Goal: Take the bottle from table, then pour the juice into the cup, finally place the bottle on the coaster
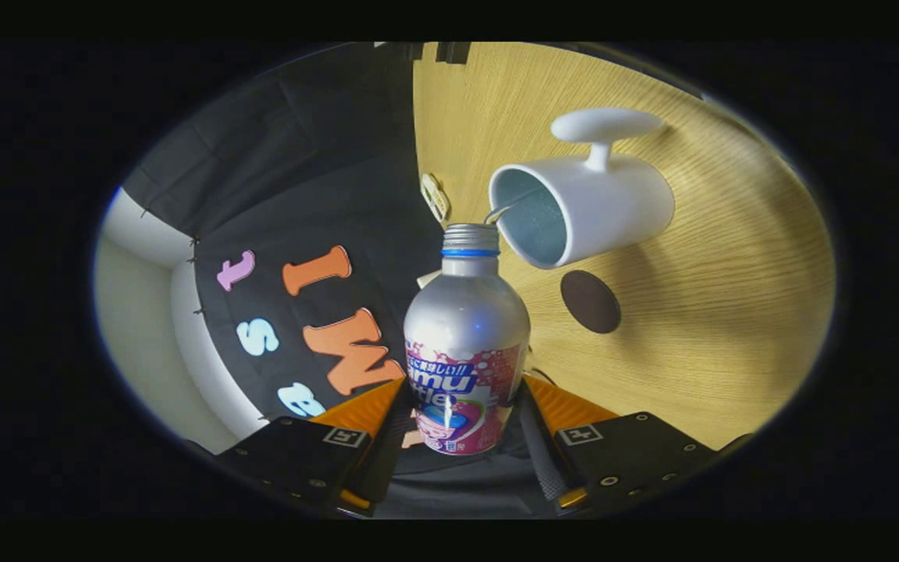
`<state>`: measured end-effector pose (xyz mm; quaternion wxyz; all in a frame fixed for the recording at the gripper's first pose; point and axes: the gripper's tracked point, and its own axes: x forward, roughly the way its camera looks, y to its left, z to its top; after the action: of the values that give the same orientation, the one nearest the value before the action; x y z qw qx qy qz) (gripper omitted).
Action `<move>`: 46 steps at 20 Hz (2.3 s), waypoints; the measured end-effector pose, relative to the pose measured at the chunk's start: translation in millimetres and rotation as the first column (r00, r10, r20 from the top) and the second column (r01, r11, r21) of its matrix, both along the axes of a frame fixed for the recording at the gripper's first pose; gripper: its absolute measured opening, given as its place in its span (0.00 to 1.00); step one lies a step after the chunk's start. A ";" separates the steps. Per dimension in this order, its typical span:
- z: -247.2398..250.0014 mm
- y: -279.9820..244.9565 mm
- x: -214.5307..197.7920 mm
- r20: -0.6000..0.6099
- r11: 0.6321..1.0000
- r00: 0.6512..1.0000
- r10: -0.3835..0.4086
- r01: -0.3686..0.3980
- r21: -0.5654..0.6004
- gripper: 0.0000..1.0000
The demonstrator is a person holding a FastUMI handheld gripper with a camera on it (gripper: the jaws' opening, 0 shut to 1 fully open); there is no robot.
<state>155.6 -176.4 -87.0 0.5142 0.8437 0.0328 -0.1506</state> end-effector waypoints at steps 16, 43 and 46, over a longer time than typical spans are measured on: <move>15.6 10.7 4.8 0.020 0.998 1.000 0.000 -0.001 0.056 0.74; 25.5 -0.9 -0.6 0.021 0.968 0.997 -0.072 0.064 0.243 0.74; 28.4 -3.0 -1.2 0.034 0.962 0.996 -0.085 0.073 0.263 0.74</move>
<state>154.4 -179.4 -58.7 0.3925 0.9081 0.0072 -0.1460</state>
